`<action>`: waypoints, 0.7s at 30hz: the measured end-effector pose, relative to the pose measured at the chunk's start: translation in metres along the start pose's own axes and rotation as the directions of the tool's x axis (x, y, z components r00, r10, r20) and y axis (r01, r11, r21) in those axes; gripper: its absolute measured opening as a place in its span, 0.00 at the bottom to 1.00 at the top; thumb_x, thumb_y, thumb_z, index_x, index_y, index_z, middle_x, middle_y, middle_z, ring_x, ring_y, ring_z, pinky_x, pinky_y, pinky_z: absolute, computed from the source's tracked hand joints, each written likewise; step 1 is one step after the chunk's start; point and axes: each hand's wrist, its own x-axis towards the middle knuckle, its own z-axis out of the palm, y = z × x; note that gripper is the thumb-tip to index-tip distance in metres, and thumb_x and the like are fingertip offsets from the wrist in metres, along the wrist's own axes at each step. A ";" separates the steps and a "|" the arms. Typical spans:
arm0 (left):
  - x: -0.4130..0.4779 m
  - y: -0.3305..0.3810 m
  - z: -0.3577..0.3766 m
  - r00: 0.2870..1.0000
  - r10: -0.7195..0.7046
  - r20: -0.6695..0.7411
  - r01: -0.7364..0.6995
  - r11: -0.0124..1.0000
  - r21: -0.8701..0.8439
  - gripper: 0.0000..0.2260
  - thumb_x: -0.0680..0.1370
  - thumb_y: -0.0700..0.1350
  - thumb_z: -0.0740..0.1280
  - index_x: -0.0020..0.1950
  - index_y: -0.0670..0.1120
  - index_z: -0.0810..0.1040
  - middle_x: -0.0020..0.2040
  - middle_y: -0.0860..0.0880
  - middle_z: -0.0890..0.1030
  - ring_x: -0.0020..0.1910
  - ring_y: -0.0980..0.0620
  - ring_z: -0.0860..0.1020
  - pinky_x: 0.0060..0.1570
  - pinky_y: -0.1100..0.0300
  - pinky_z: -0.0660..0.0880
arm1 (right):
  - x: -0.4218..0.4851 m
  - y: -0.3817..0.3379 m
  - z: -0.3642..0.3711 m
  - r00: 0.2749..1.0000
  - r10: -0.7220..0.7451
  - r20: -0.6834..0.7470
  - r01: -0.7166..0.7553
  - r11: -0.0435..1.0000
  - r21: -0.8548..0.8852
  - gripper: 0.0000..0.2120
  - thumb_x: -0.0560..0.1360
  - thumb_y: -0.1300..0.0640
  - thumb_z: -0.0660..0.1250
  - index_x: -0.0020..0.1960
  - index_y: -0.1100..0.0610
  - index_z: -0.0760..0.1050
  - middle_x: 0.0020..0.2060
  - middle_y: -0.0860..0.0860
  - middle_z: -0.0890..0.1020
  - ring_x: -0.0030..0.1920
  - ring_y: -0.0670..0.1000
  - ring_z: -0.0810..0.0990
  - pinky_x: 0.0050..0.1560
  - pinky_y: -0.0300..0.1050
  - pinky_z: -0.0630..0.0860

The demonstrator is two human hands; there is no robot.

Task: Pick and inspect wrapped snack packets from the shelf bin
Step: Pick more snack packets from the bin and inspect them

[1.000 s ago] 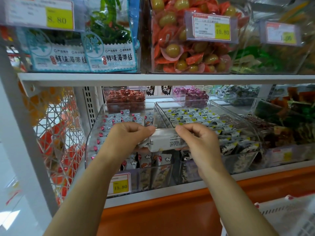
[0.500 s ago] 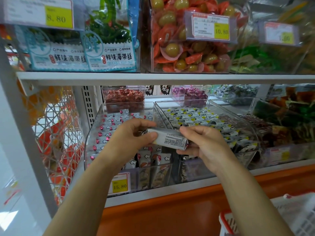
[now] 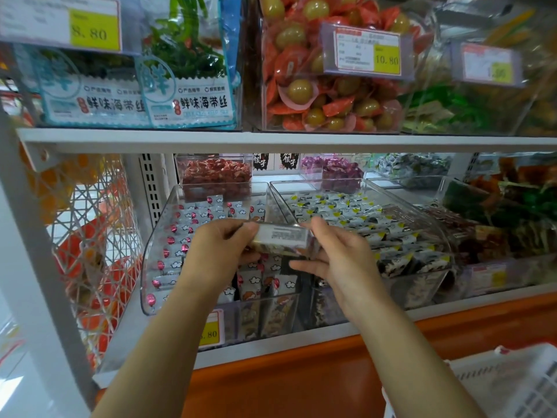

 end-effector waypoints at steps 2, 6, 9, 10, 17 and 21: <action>0.003 -0.001 0.001 0.996 0.001 -0.087 -0.003 1.000 -0.028 0.09 0.79 0.43 0.63 0.43 0.46 0.81 0.39 0.45 0.83 0.36 0.52 0.82 0.37 0.64 0.80 | -0.004 0.003 0.010 0.995 -0.085 0.053 0.091 0.990 -0.107 0.17 0.69 0.49 0.71 0.57 0.51 0.77 0.45 0.46 0.83 0.44 0.46 0.84 0.45 0.43 0.82; 0.004 0.001 0.007 0.992 -0.052 -0.119 0.039 0.993 -0.109 0.13 0.80 0.47 0.61 0.40 0.43 0.79 0.32 0.49 0.83 0.31 0.52 0.82 0.35 0.60 0.81 | -0.002 0.002 0.016 0.966 -0.259 0.003 0.251 0.934 -0.254 0.17 0.74 0.61 0.68 0.62 0.59 0.76 0.45 0.46 0.81 0.42 0.44 0.83 0.42 0.38 0.81; 0.005 0.003 0.009 0.996 0.012 -0.094 -0.016 0.999 -0.042 0.13 0.81 0.51 0.58 0.48 0.46 0.78 0.45 0.49 0.83 0.42 0.52 0.82 0.39 0.57 0.80 | 0.009 -0.002 0.014 0.944 -0.307 -0.118 0.266 0.924 -0.276 0.16 0.74 0.61 0.68 0.61 0.59 0.75 0.48 0.53 0.82 0.43 0.45 0.83 0.42 0.37 0.80; 0.007 0.002 0.008 0.992 0.080 -0.100 -0.069 0.992 0.105 0.12 0.81 0.52 0.57 0.53 0.48 0.78 0.51 0.50 0.82 0.47 0.52 0.80 0.43 0.58 0.78 | 0.015 -0.004 0.013 0.931 -0.330 -0.155 0.266 0.905 -0.331 0.17 0.74 0.60 0.69 0.62 0.58 0.75 0.51 0.53 0.81 0.46 0.46 0.83 0.46 0.40 0.80; 0.034 -0.024 0.001 0.980 -0.021 0.197 -0.168 0.438 0.883 0.24 0.81 0.56 0.51 0.75 0.49 0.57 0.77 0.47 0.57 0.75 0.47 0.52 0.72 0.46 0.50 | 0.073 -0.004 0.023 0.870 -0.491 -0.039 0.361 0.689 -0.628 0.11 0.71 0.62 0.72 0.52 0.61 0.74 0.40 0.42 0.74 0.40 0.38 0.72 0.43 0.23 0.66; 0.044 -0.034 0.001 0.975 -0.083 0.208 -0.165 0.365 0.916 0.25 0.81 0.58 0.47 0.76 0.50 0.55 0.78 0.49 0.52 0.76 0.50 0.46 0.71 0.43 0.42 | 0.110 0.001 0.031 0.888 -0.424 0.178 0.378 0.452 -0.808 0.10 0.72 0.61 0.71 0.52 0.60 0.75 0.50 0.54 0.78 0.48 0.48 0.73 0.42 0.35 0.64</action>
